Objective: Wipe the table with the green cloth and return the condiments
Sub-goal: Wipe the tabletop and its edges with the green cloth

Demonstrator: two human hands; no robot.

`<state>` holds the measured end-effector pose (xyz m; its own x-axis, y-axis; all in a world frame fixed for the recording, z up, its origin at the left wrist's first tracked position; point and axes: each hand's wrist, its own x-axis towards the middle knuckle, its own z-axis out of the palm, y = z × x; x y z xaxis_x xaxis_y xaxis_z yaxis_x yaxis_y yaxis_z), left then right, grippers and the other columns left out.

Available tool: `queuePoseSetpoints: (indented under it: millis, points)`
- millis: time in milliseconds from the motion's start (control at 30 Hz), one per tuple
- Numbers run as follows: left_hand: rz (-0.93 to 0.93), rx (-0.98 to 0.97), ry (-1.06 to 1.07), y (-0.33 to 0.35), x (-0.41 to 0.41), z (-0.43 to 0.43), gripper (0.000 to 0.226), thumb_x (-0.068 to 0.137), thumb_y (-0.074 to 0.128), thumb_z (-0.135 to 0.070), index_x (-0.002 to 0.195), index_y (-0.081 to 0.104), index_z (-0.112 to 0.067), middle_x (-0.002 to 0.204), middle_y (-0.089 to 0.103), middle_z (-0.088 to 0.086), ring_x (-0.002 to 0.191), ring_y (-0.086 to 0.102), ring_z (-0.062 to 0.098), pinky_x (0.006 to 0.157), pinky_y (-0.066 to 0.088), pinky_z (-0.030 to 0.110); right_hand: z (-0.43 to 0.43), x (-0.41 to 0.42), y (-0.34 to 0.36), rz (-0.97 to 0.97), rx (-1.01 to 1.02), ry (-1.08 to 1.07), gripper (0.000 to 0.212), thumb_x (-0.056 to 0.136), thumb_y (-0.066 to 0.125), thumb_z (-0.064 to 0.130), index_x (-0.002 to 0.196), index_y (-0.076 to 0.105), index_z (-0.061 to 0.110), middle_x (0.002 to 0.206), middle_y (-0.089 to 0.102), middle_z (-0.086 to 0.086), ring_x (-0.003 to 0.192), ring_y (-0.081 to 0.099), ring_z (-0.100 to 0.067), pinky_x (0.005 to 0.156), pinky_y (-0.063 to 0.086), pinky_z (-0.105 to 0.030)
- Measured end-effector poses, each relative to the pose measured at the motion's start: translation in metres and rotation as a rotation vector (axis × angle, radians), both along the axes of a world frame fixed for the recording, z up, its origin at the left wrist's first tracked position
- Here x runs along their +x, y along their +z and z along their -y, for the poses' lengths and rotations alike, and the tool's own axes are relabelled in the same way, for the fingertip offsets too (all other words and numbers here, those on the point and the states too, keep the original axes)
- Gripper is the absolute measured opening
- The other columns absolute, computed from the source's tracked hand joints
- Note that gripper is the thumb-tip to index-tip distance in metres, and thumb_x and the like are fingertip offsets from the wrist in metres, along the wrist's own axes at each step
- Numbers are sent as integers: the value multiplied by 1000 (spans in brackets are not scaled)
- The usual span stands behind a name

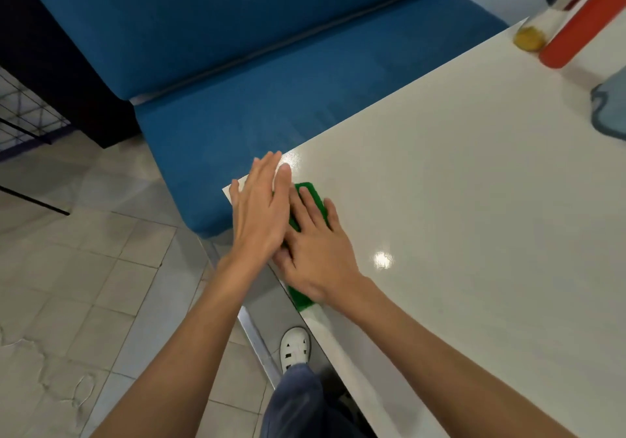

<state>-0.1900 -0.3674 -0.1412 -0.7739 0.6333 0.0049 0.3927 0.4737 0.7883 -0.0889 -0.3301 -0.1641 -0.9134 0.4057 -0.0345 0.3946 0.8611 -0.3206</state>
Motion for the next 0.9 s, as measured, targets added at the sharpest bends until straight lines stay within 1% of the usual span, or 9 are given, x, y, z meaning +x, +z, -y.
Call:
queuePoseSetpoints:
  millis: [67,167,267,367,500,600,700,800,900]
  points:
    - [-53,-58,-66,-6,9,-2,49,103,23,-42,146,36,-24,155,30,-8,146,14,5,118,-3,40,-25,25,2,25,7,88,62,85,25,40,145,33,27,159,11,-9,147,9,-24,115,2,-51]
    - [-205,-221,-143,-20,19,1,53,103,17,-44,151,26,-24,159,18,-8,147,8,7,117,-5,42,-78,43,6,63,74,63,67,82,17,43,148,21,39,161,4,-4,147,4,-19,115,-1,-47]
    - [-420,-361,-181,-33,21,4,56,100,16,-41,152,22,-20,161,14,-4,148,8,13,117,-1,47,-136,43,6,96,76,-136,66,82,14,46,148,15,44,161,0,-2,147,-1,-17,115,-3,-46]
    - [-460,-380,-173,-34,21,2,57,99,19,-39,152,24,-18,160,17,-1,148,12,16,116,3,49,-166,29,4,102,45,-378,57,94,23,41,150,15,38,160,-2,-7,147,-3,-21,117,-3,-48]
    - [-476,-386,-170,-35,21,2,56,99,21,-38,151,27,-18,159,21,-1,147,15,16,116,6,50,-129,11,1,70,49,-538,54,100,24,39,152,12,31,159,-3,-15,146,-3,-29,116,-3,-47]
    - [-470,-391,-159,-34,21,1,56,98,20,-38,151,28,-20,159,22,-3,147,17,14,116,6,49,-74,22,-3,17,57,-343,53,99,24,38,151,17,32,159,2,-16,146,1,-31,116,-1,-46]
    - [-480,-384,-170,-34,20,3,56,99,18,-37,151,27,-21,159,21,-4,147,17,13,116,8,48,-36,58,-2,-24,52,-98,56,93,26,38,148,29,30,157,15,-17,145,15,-32,115,10,-48]
    - [-480,-387,-180,-33,20,4,55,99,17,-37,152,25,-22,159,19,-5,147,14,12,116,6,47,-50,99,1,23,43,89,55,92,29,40,147,29,36,158,15,-10,145,18,-25,116,8,-44]
    - [-474,-389,-177,-34,20,3,56,99,16,-39,152,24,-21,159,18,-5,147,13,13,117,4,47,-93,117,6,72,87,117,55,90,26,44,146,27,44,160,8,-7,146,11,-21,116,2,-43]
